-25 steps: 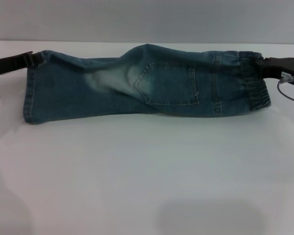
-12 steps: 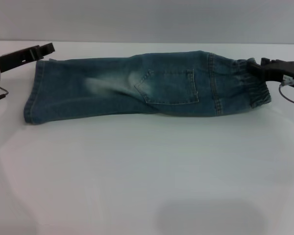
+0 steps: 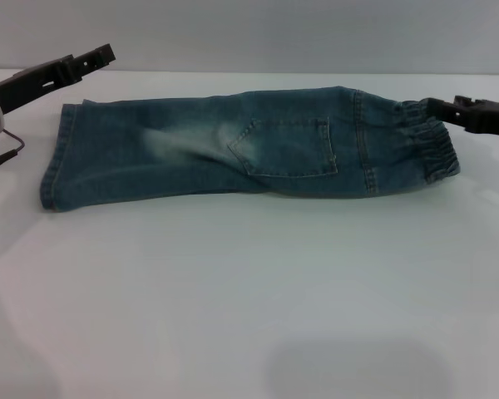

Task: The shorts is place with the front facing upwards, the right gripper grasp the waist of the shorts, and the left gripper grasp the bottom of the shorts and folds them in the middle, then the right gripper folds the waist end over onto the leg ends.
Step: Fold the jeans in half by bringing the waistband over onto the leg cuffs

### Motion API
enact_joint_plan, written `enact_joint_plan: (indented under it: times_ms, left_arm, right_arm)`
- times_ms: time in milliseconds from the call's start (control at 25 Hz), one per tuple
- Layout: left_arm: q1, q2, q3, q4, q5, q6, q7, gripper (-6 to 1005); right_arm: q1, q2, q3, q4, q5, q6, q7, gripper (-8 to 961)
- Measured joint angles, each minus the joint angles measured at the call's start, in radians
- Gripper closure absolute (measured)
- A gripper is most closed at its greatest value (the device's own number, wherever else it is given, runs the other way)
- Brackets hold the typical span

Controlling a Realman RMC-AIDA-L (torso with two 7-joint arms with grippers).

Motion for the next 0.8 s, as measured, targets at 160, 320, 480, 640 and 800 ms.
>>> enact_joint_plan:
  times_ms: [160, 320, 480, 640, 800]
  left_arm:
    - [0.005, -0.001, 0.002, -0.001, -0.037, 0.04, 0.037, 211]
    - [0.007, -0.002, 0.004, -0.004, -0.06, 0.066, 0.063, 180]
    - [0.007, -0.004, 0.004, -0.005, -0.068, 0.089, 0.065, 181]
    - [0.008, -0.004, 0.004, -0.015, -0.069, 0.101, 0.068, 181]
    - [0.017, -0.004, 0.004, -0.032, -0.081, 0.107, 0.078, 181]
  right_arm:
    - [0.03, -0.048, -0.001, -0.04, -0.146, -0.102, 0.176, 380]
    - [0.084, -0.076, -0.001, -0.128, -0.367, -0.189, 0.355, 380]
    - [0.155, -0.088, -0.001, -0.162, -0.563, -0.215, 0.462, 380]
    - [0.219, -0.085, -0.001, -0.156, -0.681, -0.213, 0.481, 381]
    - [0.251, -0.055, -0.01, -0.153, -0.744, -0.186, 0.482, 381]
